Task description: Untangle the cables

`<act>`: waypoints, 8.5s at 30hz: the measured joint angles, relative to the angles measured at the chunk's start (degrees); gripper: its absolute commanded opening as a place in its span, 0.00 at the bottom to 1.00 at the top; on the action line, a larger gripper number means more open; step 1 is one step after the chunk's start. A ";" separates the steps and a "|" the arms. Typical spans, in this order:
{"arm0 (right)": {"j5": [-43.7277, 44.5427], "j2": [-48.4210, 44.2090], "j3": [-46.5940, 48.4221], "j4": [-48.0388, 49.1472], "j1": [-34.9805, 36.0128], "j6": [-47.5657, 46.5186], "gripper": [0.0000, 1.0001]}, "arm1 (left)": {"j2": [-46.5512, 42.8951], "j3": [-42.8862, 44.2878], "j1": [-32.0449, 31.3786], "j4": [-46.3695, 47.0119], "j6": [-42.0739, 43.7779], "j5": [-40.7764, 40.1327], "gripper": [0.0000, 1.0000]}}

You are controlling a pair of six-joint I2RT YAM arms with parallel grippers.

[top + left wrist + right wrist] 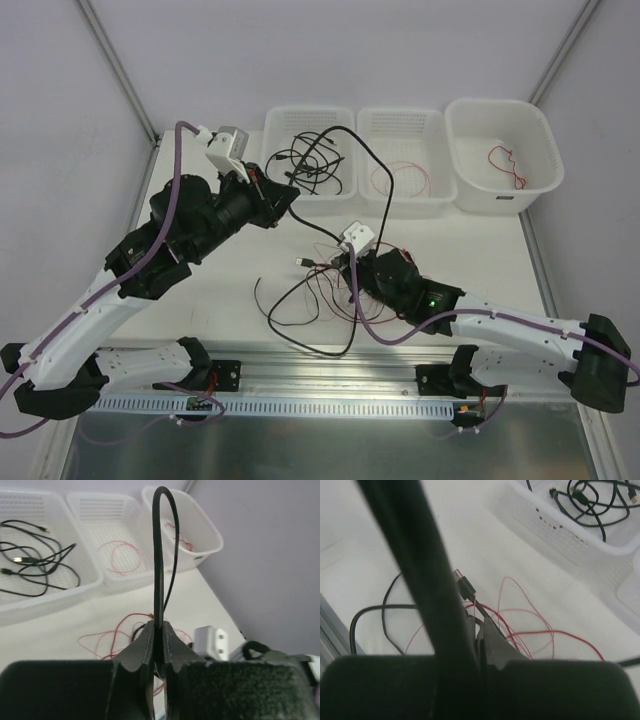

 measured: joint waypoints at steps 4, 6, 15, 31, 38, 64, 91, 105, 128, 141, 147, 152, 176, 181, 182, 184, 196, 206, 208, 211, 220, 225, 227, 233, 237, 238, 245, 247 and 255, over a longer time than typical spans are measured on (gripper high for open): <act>-0.66 -4.83 7.96 -16.98 -0.07 0.15 0.01 | -2.82 -6.60 0.76 1.97 1.36 -6.49 0.00; -0.63 -6.82 14.51 -24.37 -0.02 0.09 0.01 | -3.80 -10.01 1.64 2.51 1.46 -8.63 0.01; -2.97 -8.66 39.78 -41.16 0.37 -3.28 0.01 | -4.22 -17.35 0.76 11.54 -2.29 -3.30 0.06; -24.00 3.63 60.06 -43.95 0.35 -7.67 0.01 | -19.43 -22.12 0.76 16.41 -4.52 -2.71 0.07; -17.03 15.34 72.89 -49.96 0.46 -12.44 0.01 | -23.80 -24.35 1.68 14.80 -4.37 -5.75 0.07; 2.84 3.78 53.77 -37.18 -3.08 -6.73 0.01 | -11.80 -38.34 2.25 8.50 -6.93 -7.85 0.81; 3.82 -2.60 45.18 -34.80 -3.13 -4.55 0.01 | -12.17 -41.72 2.27 4.79 1.49 -2.03 0.00; 6.14 -11.10 27.15 -31.23 -3.32 6.14 0.01 | -3.65 1.51 2.25 0.13 16.31 6.12 0.00; 9.55 -14.93 23.65 -35.52 -3.34 9.07 0.01 | 6.38 -6.03 2.29 -2.14 41.48 -15.47 0.00; 8.59 -16.76 23.67 -30.67 -2.99 10.10 0.01 | -2.47 11.50 2.56 -7.41 30.21 8.02 0.00; 9.35 -16.83 22.84 -32.98 -3.06 10.19 0.01 | 4.26 14.19 2.58 -11.08 30.36 7.08 0.00; 9.97 -16.90 22.14 -34.36 -3.06 10.23 0.01 | 5.70 14.16 2.54 -14.75 35.30 -7.67 0.00; 8.09 -14.10 21.70 -33.40 -3.08 12.68 0.02 | 5.31 3.10 -2.47 2.25 61.57 -36.54 0.00; 7.13 -8.37 21.42 -36.22 -3.19 12.76 0.15 | 5.40 0.98 -3.41 2.34 57.51 -34.88 0.00; 6.64 -7.41 21.40 -36.61 -3.17 12.76 0.26 | 5.22 0.92 -3.43 2.25 56.02 -33.75 0.00; 5.33 -5.86 21.33 -37.22 -3.17 12.74 0.36 | 4.35 0.46 -3.41 1.88 52.33 -30.27 0.00; -5.62 -4.92 15.47 -36.35 -1.53 10.14 0.73 | 2.60 -0.59 -0.74 0.68 34.34 -10.49 0.00; -7.52 -9.22 14.49 -35.21 7.15 5.14 0.84 | 5.57 -0.57 2.25 -0.02 26.32 -3.17 0.00; -5.92 -10.03 15.08 -36.74 8.66 4.57 0.89 | 5.55 -0.39 2.91 0.00 25.00 -2.21 0.00; -2.43 -11.10 18.08 -41.18 10.54 3.69 0.96 | 5.55 -0.39 4.22 0.00 23.28 -1.07 0.00; 10.51 -16.11 28.04 -57.31 11.58 5.88 0.97 | 5.42 -1.49 8.00 -0.04 19.43 0.83 0.00; 9.99 -19.12 28.68 -60.59 11.58 6.01 0.99 | 5.40 -2.29 8.98 -0.15 18.34 1.01 0.00; 7.06 -18.03 28.87 -60.30 11.61 4.59 0.99 | 5.42 -2.32 9.01 -0.17 17.68 1.25 0.00; -0.57 -2.49 34.21 -59.34 14.88 -1.92 0.91 | 5.51 -2.32 8.98 -0.22 15.61 3.13 0.00; -5.01 7.32 37.68 -58.36 19.04 -7.45 0.88 | 5.75 -2.32 8.98 -0.55 14.53 4.63 0.00; -5.88 9.11 38.80 -58.38 19.82 -8.79 0.86 | 5.92 -2.32 8.98 -0.72 14.36 4.96 0.00; -9.64 20.35 47.80 -57.72 23.89 -16.70 0.84 | 7.54 -2.32 9.01 -2.32 13.20 6.71 0.00; -10.82 22.84 49.00 -57.46 24.41 -18.27 0.83 | 7.61 -2.32 8.98 -2.78 13.09 6.91 0.00; -15.72 31.74 52.24 -56.15 25.11 -22.64 0.79 | 7.61 -2.29 8.98 -3.02 12.94 7.23 0.00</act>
